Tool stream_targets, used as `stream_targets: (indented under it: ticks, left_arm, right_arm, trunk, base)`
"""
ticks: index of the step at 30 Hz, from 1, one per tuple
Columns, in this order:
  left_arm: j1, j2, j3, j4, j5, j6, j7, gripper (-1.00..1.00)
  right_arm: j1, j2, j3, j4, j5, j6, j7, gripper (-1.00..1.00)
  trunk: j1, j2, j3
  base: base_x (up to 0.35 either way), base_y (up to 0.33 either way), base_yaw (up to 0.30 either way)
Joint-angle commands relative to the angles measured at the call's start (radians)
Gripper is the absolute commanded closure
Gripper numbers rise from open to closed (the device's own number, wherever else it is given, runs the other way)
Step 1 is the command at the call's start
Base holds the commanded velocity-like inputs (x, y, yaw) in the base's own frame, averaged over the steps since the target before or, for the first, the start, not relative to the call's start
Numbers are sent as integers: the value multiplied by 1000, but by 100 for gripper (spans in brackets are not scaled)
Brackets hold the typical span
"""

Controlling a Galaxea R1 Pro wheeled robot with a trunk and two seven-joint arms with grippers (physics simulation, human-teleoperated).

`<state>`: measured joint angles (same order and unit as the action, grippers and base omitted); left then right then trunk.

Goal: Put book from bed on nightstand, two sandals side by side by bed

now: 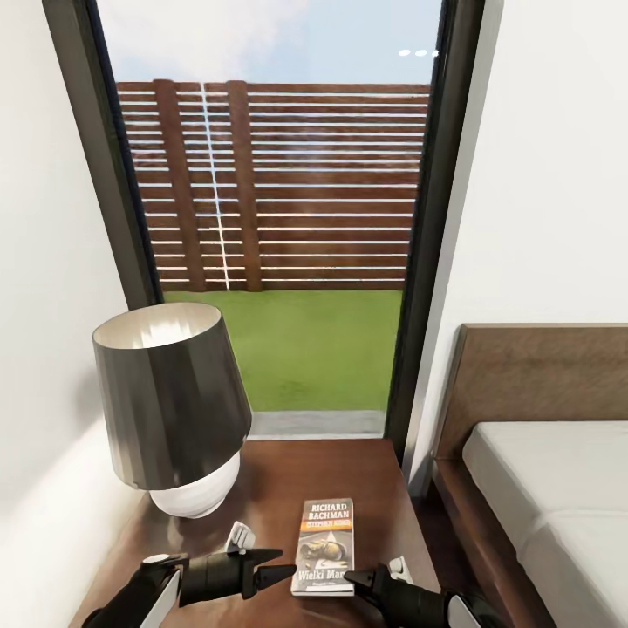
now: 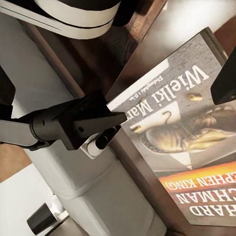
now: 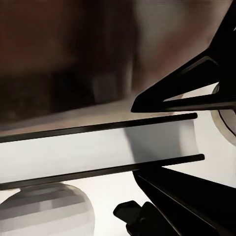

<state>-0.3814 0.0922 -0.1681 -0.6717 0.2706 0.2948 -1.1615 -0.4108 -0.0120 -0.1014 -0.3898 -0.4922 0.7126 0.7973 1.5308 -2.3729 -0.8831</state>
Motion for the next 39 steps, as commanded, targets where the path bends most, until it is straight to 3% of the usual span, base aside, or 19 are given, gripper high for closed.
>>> stream_targets:
  ticks: [1, 5, 10, 21, 22, 39]
  left_arm:
    - [-1, 1, -5, 0, 10, 10, 0, -100]
    - [-1, 1, -5, 0, 10, 11, 0, -100]
    - [-1, 1, -5, 0, 10, 12, 0, -100]
    - [-1, 1, -5, 0, 10, 12, 0, -100]
    - [-1, 1, -5, 0, 10, 12, 0, -100]
    - [-1, 1, -3, 0, 11, 12, 0, -100]
  right_arm:
    - [0, 1, -4, 0, 0, 5, 2, 100]
    - [0, 1, -4, 0, 0, 5, 2, 100]
    - [0, 0, -4, 0, 0, 5, 2, 100]
    - [0, 0, -4, 0, 0, 5, 2, 100]
    - [-1, 0, -4, 0, 0, 5, 2, -100]
    - [-1, 0, -4, 0, 0, 5, 3, -100]
  trunk:
    - [0, 0, -1]
    - [0, 0, -1]
    - [19, -35, -17]
    - [19, -35, -17]
    - [19, -35, -17]
    - [19, -35, -17]
  base:
    - [0, 0, 0]
    - [0, 0, 0]
    - [0, 0, 0]
    - [0, 0, 0]
    - [0, 0, 0]
    - [0, 0, 0]
